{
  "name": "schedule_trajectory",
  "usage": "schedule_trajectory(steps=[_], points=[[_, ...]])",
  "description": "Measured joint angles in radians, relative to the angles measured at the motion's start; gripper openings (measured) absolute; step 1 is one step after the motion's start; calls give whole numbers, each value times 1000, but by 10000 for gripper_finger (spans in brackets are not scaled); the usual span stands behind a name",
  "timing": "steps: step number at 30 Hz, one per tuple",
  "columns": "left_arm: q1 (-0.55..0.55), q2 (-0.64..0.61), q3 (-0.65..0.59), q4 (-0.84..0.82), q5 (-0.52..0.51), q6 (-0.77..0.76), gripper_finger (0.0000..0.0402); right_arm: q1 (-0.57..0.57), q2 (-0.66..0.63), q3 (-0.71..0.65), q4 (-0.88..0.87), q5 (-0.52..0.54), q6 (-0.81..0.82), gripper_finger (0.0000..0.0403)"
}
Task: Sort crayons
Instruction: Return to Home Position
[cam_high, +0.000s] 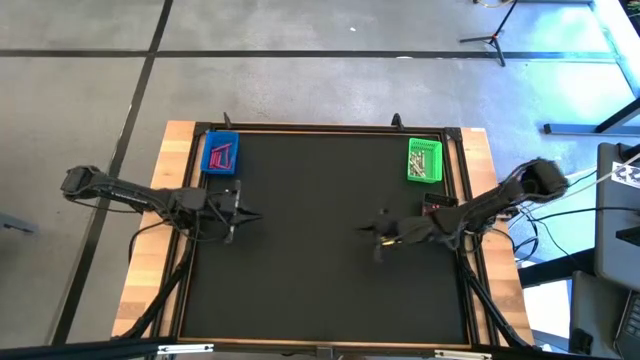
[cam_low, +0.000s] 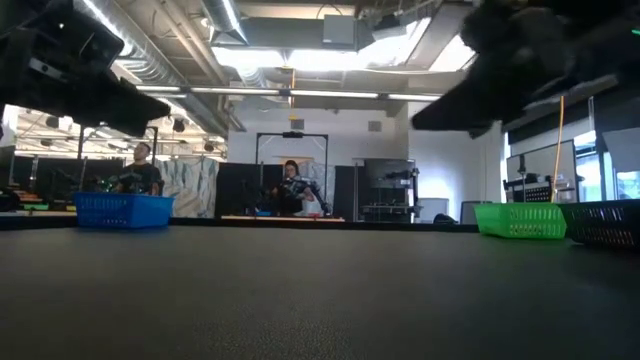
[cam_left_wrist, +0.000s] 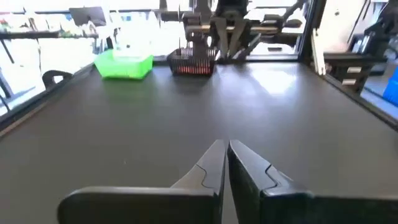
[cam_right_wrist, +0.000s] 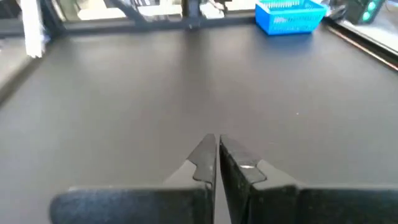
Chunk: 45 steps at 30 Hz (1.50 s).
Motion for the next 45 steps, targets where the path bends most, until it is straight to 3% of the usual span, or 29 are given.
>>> schedule_trajectory(steps=[9,13,17,25,32,37,45], points=[[0,-44,0,-2,2,21,12,-1,-354,-297,122,-7,-12,21],[0,-44,0,-4,2,21,12,-33,-510,-367,112,-116,-78,21],[0,-44,0,-9,-1,21,11,-134,-641,-402,54,-277,-99,21],[0,-44,0,-61,-19,15,11,-296,-852,-435,-149,-334,-73,21],[0,-45,0,-79,-55,36,11,-319,-1047,-500,-180,-331,-77,21],[0,-63,0,-81,-47,37,11,-318,-1178,-500,-338,-305,-77,21],[0,-220,0,-114,-7,68,11,-318,-1344,-499,-459,-322,-87,21]])
